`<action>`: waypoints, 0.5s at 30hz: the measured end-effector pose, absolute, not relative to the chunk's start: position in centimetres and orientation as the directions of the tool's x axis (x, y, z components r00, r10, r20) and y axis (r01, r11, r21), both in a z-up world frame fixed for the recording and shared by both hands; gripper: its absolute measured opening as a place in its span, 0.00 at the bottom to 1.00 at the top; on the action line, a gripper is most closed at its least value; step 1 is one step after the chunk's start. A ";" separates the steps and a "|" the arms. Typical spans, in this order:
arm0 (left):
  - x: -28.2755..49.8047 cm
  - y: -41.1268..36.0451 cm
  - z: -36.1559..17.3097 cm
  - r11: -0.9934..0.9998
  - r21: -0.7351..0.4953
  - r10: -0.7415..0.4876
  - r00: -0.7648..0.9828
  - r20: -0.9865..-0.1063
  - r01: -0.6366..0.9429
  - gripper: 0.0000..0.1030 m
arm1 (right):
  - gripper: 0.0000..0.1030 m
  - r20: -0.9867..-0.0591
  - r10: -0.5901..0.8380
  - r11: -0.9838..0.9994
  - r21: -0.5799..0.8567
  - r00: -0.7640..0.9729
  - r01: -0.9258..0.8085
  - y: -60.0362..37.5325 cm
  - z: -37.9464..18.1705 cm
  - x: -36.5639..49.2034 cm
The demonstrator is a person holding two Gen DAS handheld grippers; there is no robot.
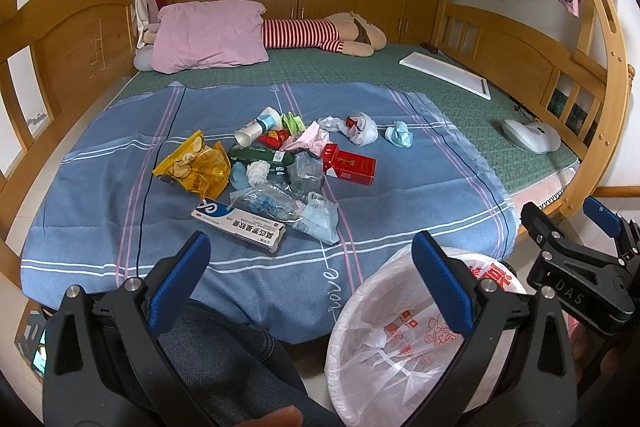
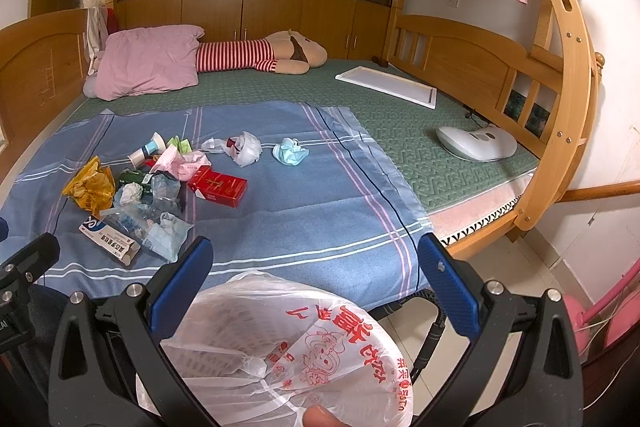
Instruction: Collect trash
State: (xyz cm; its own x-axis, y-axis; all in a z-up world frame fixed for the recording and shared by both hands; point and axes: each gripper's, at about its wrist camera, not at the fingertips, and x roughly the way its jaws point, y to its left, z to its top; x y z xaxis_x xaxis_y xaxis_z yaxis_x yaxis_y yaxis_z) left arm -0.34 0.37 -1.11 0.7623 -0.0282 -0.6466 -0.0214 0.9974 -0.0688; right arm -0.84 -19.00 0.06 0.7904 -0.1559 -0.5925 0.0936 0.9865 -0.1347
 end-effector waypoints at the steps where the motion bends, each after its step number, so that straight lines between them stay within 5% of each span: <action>1: -0.4 0.4 -1.1 0.997 -0.069 -0.028 0.762 -0.646 -0.021 0.97 | 0.97 -0.592 -0.156 0.986 -0.134 0.791 0.094 -19.0 0.1 -0.8; 15: -0.2 0.4 -1.2 0.997 -0.067 -0.027 0.760 -0.650 -0.023 0.97 | 0.97 -0.593 -0.157 0.986 -0.134 0.790 0.095 -19.0 -0.1 -0.9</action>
